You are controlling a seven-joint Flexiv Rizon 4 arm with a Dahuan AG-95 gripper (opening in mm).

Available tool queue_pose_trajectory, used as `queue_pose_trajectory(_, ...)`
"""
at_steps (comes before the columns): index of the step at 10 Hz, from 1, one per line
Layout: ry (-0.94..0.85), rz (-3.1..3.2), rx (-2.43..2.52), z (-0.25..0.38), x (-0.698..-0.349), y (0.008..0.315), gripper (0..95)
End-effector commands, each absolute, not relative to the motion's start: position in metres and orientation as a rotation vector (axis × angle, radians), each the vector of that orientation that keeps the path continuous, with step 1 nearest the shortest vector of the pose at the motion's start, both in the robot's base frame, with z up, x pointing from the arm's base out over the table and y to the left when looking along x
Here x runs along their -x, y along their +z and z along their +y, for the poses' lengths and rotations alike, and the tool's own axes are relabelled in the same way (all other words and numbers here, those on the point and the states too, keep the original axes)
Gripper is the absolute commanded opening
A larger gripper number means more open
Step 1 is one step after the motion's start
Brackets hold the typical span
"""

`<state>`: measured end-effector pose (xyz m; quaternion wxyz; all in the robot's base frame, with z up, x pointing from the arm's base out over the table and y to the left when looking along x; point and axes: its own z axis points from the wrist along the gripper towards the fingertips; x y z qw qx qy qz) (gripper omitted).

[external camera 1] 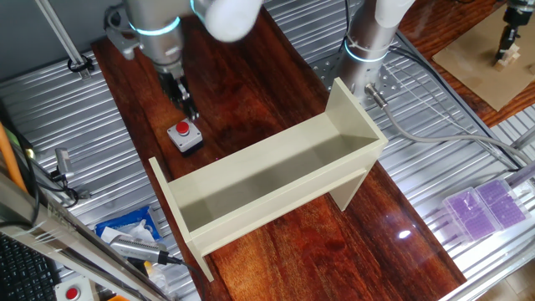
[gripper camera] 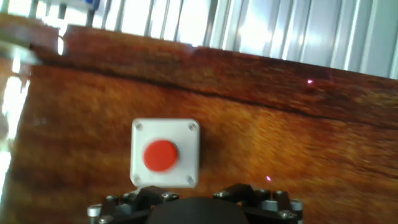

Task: Take the object down from the shelf

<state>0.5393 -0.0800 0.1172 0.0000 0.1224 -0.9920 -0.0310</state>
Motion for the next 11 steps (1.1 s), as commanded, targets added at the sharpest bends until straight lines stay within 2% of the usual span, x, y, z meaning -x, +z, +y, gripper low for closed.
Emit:
queue_pose_trajectory(1, -0.098, -3.103, -0.392, -0.083, -0.537, 0.119, 0.0)
queue_pose_trajectory(7, -0.074, -3.090, -0.397, -0.095, -0.535, 0.116, 0.0)
queue_pose_trajectory(11, -0.071, -3.072, -0.582, -0.124, -0.540, 0.080, 0.0)
